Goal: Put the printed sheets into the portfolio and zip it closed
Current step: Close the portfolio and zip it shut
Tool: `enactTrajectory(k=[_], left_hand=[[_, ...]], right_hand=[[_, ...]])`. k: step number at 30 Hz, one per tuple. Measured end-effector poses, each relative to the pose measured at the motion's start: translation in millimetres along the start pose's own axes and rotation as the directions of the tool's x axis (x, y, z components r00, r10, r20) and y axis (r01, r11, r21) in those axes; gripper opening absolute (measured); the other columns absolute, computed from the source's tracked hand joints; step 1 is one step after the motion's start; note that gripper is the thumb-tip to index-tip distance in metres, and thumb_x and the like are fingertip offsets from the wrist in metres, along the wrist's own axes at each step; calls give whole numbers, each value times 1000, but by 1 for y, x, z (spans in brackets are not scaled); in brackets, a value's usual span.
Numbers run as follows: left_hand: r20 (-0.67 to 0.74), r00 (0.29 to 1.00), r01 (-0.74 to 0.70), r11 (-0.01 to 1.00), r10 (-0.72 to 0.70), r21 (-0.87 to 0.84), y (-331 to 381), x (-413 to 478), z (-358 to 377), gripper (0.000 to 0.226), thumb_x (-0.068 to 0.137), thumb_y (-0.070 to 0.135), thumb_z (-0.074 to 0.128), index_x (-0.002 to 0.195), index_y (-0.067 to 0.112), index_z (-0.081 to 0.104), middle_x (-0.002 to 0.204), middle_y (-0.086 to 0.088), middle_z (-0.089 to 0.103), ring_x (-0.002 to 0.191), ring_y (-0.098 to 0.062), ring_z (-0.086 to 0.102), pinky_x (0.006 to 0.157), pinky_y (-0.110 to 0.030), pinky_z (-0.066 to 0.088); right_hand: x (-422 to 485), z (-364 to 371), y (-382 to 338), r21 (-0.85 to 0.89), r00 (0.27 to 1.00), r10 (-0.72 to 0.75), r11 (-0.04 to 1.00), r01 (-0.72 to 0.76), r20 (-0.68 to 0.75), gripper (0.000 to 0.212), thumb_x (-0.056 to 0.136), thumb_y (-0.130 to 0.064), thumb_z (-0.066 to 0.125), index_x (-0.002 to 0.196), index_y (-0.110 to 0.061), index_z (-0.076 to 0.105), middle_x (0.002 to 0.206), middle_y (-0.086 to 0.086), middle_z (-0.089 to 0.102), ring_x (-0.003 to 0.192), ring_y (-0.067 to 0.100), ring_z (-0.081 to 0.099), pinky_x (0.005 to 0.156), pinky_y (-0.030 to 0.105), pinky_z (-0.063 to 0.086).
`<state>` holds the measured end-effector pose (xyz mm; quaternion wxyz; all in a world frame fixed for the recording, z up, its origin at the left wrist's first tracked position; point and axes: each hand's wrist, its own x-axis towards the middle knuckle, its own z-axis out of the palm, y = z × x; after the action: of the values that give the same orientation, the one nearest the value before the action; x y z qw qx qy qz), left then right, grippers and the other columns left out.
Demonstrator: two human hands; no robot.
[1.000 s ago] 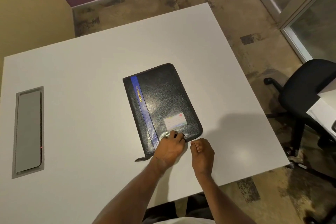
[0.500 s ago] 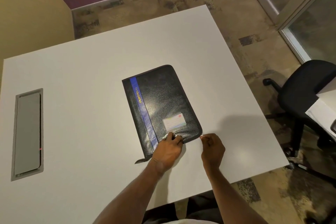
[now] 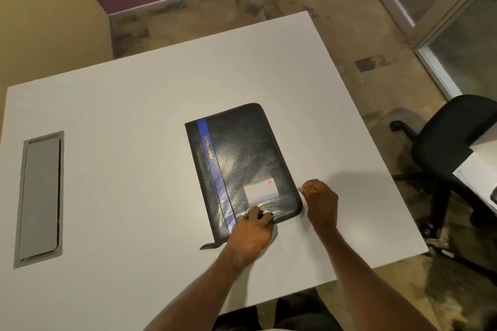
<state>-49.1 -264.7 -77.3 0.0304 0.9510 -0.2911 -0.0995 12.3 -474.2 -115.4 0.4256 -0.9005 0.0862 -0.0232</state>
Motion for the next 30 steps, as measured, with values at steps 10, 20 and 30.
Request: enactTrajectory(k=[10,20,30], left_hand=[[33,999,-21,999,22,-35,-3,-13,10,14,79,13,61,88,13,72,101,0,68,85,-27,66,46,-32,51],[18,999,-40,999,41,-21,-7,-12,28,22,82,11,59,101,12,70,111,-3,66,94,-26,63,61,-33,54],[156,814,578,755,-559,-310,-79,50,-26,88,90,73,48,161,47,4,172,-6,-9,156,-39,-11,114,-75,6]], right_hand=[[67,23,-22,184,991,8,982,-32,131,15,85,4,74,80,-10,70,70,-12,71,65,3,65,65,22,51],[140,55,-41,79,977,-45,996,29,206,16,84,8,69,77,-7,70,72,-6,70,69,-4,65,63,13,48],[172,63,-43,-21,921,23,1000,-16,388,26,83,4,58,84,-17,73,65,-6,69,63,20,69,67,30,54]])
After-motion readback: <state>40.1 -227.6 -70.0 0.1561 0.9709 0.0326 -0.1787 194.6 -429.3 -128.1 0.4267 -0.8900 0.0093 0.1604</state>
